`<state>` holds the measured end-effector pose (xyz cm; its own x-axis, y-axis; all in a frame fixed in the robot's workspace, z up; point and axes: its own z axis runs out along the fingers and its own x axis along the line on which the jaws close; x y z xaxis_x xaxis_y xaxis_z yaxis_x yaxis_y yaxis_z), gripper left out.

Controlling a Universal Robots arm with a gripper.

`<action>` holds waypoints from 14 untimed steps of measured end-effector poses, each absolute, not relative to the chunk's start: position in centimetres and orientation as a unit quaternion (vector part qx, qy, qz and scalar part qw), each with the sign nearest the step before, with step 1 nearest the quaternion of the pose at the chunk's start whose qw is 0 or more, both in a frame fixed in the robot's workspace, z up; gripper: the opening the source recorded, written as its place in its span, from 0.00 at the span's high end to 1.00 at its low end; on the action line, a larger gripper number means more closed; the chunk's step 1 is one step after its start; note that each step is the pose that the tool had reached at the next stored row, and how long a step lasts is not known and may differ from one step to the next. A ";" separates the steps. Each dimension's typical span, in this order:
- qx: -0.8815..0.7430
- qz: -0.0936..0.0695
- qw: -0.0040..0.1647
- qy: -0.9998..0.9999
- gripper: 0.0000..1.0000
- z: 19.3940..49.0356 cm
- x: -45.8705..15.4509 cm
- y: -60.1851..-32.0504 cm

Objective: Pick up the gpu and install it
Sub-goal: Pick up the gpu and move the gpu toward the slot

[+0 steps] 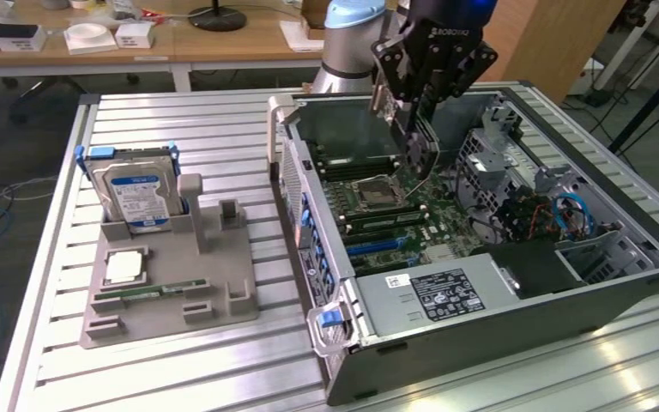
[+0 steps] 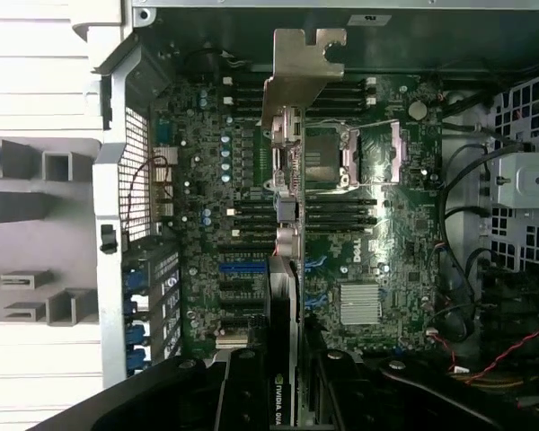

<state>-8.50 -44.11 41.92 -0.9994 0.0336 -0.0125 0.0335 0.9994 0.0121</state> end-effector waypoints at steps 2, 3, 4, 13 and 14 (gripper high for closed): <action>0.015 0.006 0.006 1.000 0.74 41.9 -8.2 -44.1; 0.015 0.006 0.006 1.000 0.74 41.9 -8.1 -44.1; 0.014 0.006 0.006 1.000 0.74 41.9 -7.9 -44.1; 0.009 0.006 0.006 1.000 0.74 41.9 -6.4 -44.1; 0.009 0.006 0.006 1.000 0.74 41.9 -6.2 -44.1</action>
